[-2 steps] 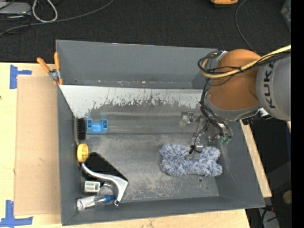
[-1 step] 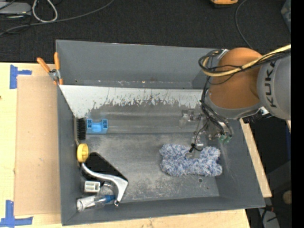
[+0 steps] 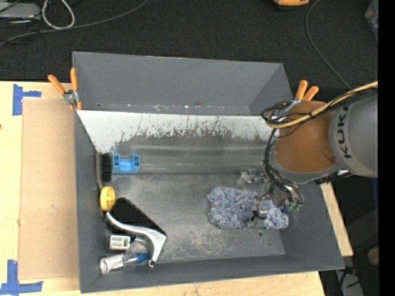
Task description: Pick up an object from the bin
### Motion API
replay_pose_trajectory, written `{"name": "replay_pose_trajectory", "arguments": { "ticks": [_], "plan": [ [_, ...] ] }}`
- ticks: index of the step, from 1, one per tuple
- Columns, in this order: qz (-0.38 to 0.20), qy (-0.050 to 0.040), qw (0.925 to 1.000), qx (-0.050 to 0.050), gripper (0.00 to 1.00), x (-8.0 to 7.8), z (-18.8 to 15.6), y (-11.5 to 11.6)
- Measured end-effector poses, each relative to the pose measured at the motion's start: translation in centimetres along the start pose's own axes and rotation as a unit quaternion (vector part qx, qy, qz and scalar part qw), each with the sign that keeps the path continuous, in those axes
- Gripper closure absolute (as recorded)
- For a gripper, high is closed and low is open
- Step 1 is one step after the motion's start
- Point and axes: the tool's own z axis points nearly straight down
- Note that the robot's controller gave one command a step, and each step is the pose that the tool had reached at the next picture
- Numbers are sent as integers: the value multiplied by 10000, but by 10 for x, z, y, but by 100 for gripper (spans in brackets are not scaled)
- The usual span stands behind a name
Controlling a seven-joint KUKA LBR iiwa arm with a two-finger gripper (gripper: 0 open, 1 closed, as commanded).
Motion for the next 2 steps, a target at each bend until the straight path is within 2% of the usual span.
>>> {"name": "replay_pose_trajectory", "arguments": {
  "ticks": [1, 2],
  "plan": [
    [-187, -45, 9998, -5, 0, 9, 26, -29],
    [-98, 9, 10000, -15, 0, 6, 26, -13]
  ]
}}
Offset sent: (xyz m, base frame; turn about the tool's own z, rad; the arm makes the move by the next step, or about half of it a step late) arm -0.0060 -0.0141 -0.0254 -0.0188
